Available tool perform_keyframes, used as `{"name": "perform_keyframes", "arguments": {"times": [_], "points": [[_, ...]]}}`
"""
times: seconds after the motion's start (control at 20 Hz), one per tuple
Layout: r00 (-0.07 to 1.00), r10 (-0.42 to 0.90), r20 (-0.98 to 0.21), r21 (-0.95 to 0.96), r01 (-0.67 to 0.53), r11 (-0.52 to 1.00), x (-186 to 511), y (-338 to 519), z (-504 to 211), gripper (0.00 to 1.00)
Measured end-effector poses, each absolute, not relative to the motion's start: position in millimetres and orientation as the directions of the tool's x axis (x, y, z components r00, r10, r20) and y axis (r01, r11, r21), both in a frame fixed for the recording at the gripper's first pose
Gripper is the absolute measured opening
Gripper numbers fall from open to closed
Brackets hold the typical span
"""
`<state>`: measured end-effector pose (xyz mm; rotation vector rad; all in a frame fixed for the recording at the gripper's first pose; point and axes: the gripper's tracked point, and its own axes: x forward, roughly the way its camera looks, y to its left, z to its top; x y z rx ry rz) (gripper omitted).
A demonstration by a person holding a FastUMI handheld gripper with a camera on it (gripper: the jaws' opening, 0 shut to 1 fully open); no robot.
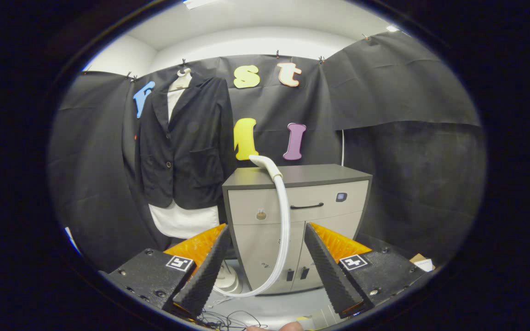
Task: Iron the clothes twice with a garment steamer, once on the left side and once on the right side.
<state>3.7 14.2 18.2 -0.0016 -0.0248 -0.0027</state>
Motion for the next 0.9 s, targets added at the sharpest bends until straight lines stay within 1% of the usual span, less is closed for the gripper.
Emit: {"name": "perform_keyframes", "arguments": {"times": [0.25, 0.45, 0.6, 0.8, 0.9], "points": [[1.000, -0.009, 0.023, 0.021, 0.008, 1.000, 11.3, 19.8, 33.7, 1.00], [1.000, -0.007, -0.009, 0.041, 0.007, 0.999, 33.8, 7.6, 47.5, 1.00], [1.000, -0.001, -0.023, 0.042, 0.002, 0.999, 68.7, -6.8, 66.5, 1.00], [0.999, 0.019, -0.044, 0.003, -0.019, 1.000, 135.7, -25.7, 97.5, 1.00], [0.997, 0.046, -0.065, -0.022, -0.048, 0.999, 171.2, -35.1, 115.3, 1.00]]}}
